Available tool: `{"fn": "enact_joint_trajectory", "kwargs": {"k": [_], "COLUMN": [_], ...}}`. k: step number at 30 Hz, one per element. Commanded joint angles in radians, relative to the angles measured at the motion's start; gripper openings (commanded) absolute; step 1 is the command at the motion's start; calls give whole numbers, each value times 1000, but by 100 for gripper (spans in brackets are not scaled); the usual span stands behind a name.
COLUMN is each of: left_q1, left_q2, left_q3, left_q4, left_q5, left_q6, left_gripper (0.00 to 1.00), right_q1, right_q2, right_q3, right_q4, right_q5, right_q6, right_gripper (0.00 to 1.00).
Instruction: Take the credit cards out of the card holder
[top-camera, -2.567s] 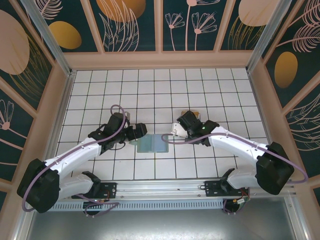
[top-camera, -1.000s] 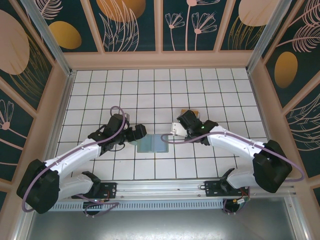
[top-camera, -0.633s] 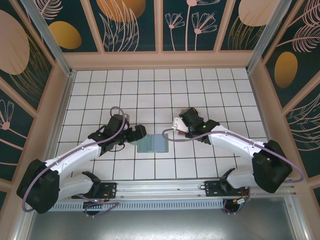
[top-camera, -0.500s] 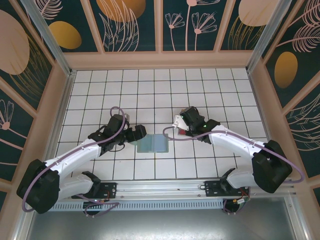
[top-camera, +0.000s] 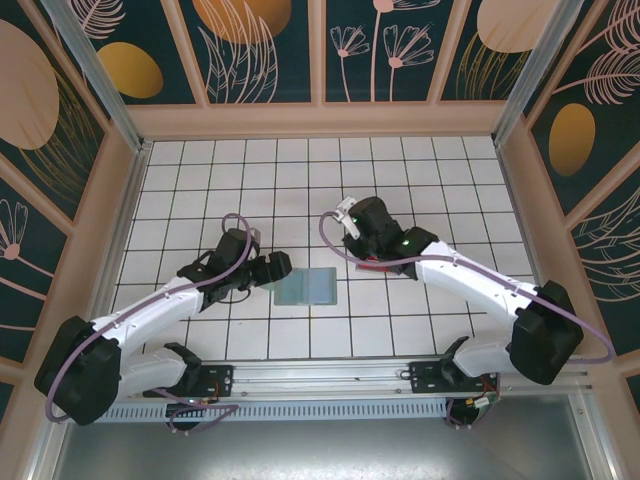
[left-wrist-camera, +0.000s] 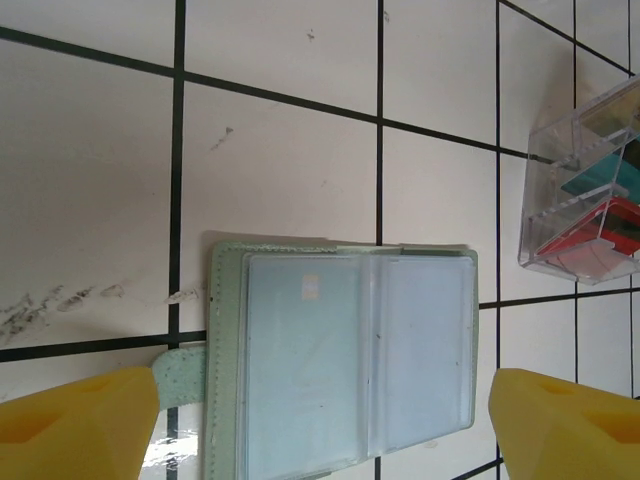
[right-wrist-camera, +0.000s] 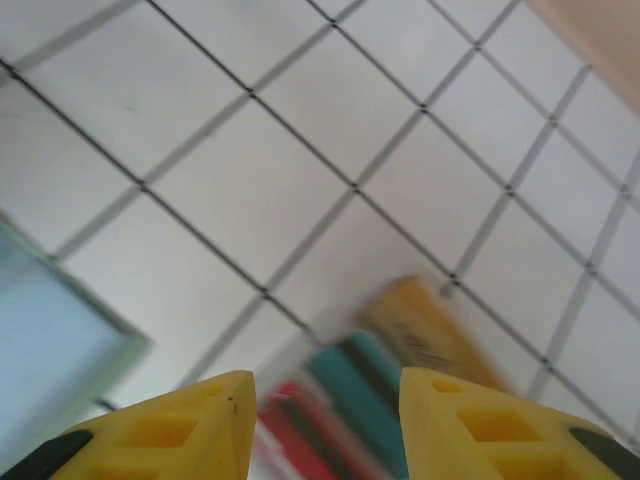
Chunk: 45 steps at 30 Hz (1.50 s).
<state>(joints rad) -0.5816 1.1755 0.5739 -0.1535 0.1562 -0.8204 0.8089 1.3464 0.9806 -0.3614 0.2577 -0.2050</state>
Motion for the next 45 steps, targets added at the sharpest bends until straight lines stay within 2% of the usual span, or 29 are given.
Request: {"fn": "enact_joint_trajectory", "kwargs": {"k": [1,4,9,12,15,21,32,45], "left_q1": [1,2,0,-2,-11,-49,-75,-77], "left_q2": [23,43,79,100,121,195,244,298], "left_q3": [10,20,23,24,29,60,82,81], "left_q4": [21,26,34,37,36,26,-42,-29], "left_q5": [44,76,118,138,140,128,45,75], "left_q6": [1,6,10,9,9,15,27,42], "left_gripper": [80,65,53,49,48,46,48,47], "right_q1": [50,64,87,87,87,87,91,97], "right_q2": [46,75,100,113,123,178,265,289], "right_q3": [-12,-40,-134,-200,-248,-277,-277,-262], "right_q4": [45,94,207,256,283,327,330,324], "right_q5": [-93,-167,-238,-238,-261,-294,-296,-305], "right_q6": [335,538,755,841,893,939,967,968], "right_gripper": [43,42,44,45,45,36,34,33]}}
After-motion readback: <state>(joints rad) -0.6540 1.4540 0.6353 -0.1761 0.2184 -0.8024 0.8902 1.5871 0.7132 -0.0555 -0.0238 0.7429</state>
